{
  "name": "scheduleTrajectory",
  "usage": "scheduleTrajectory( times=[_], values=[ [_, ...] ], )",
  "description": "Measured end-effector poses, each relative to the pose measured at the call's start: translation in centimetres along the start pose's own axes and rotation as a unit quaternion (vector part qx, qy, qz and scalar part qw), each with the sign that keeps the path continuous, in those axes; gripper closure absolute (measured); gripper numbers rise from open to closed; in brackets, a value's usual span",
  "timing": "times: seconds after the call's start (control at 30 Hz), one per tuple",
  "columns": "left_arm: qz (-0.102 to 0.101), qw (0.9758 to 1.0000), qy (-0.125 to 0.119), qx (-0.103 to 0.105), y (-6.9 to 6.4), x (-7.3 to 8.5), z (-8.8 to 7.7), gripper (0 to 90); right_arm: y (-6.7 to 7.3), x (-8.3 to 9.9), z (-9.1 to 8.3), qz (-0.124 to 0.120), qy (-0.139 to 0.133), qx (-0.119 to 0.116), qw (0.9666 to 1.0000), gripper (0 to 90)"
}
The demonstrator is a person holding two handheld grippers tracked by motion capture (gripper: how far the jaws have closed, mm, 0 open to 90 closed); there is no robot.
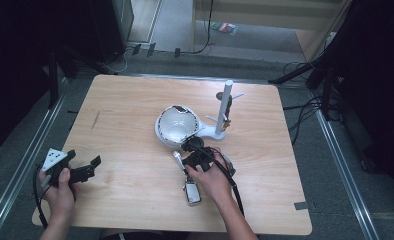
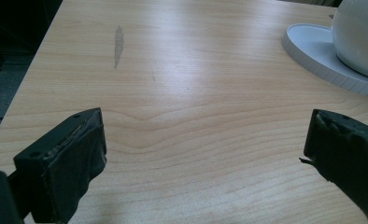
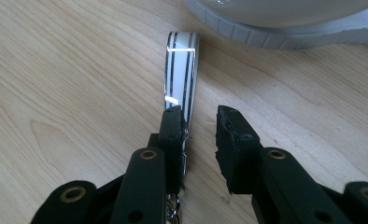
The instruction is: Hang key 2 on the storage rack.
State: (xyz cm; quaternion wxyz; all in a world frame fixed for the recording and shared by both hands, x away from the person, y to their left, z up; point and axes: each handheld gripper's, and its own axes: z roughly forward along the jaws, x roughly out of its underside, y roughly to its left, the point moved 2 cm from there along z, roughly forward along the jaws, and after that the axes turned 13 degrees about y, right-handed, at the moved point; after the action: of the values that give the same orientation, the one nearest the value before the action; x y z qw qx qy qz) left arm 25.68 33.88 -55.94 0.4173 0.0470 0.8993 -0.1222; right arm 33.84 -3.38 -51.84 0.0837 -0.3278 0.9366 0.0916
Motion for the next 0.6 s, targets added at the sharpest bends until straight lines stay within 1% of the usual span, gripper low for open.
scheduleTrajectory(
  times=[0.07, 0.37, 0.4, 0.47, 0.53, 0.6],
  values=[
    [0.000, 1.0000, 0.000, 0.000, 0.0, 0.0, 0.0, 0.0, 0.0, -0.1, 0.1, 0.001, 0.002, -0.001, 1.0000, 70.8],
    [0.000, 1.0000, 0.000, 0.000, 0.0, 0.0, 0.0, 0.0, -0.1, -0.4, 0.5, -0.001, 0.008, -0.021, 0.9998, 69.5],
    [0.000, 1.0000, 0.000, 0.000, 0.0, 0.0, 0.0, 0.0, -0.1, -0.5, 0.6, 0.002, 0.009, -0.022, 0.9997, 69.4],
    [0.000, 1.0000, 0.000, 0.000, 0.0, 0.0, 0.0, 0.0, -0.1, -0.6, 0.7, -0.001, 0.011, -0.021, 0.9997, 69.0],
    [0.000, 1.0000, 0.000, 0.000, 0.0, 0.0, 0.0, 0.0, -0.1, -0.7, 0.9, 0.003, 0.014, -0.023, 0.9996, 68.7],
    [0.000, 1.0000, 0.000, 0.001, 0.0, 0.0, 0.0, 0.0, -0.1, -0.8, 1.1, 0.000, 0.018, -0.024, 0.9995, 68.8]
  ],
)
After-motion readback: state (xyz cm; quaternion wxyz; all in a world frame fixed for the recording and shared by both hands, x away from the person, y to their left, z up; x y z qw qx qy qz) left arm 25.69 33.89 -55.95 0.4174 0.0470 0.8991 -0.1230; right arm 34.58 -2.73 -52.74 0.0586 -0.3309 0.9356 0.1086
